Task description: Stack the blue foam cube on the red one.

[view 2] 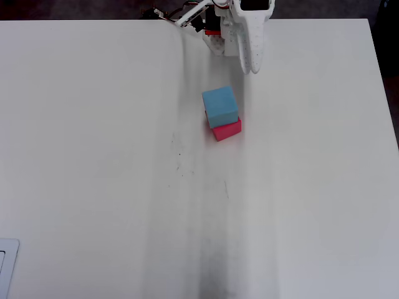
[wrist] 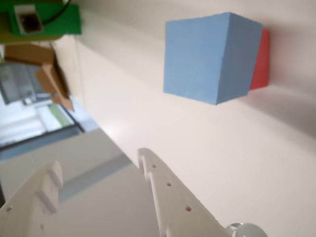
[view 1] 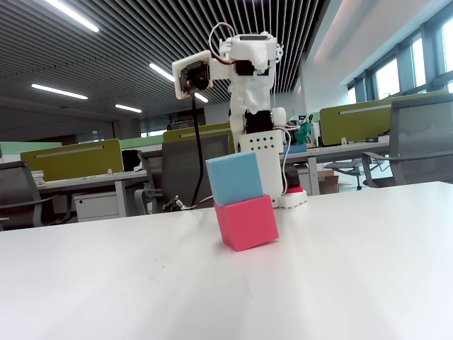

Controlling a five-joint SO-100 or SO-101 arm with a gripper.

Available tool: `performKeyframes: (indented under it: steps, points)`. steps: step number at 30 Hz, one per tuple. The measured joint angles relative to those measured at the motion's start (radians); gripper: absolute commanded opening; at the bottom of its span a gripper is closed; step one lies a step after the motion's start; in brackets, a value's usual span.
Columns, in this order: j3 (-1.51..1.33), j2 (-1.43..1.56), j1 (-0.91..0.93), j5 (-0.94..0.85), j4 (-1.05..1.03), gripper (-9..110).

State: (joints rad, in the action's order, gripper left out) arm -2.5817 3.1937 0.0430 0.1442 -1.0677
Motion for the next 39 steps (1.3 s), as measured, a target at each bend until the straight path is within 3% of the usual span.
performKeyframes:
  steps: [16,39]
  points:
    - [-0.037,0.0,0.109,0.0,0.083,19]
    - [-0.066,0.0,0.118,0.0,0.097,19]
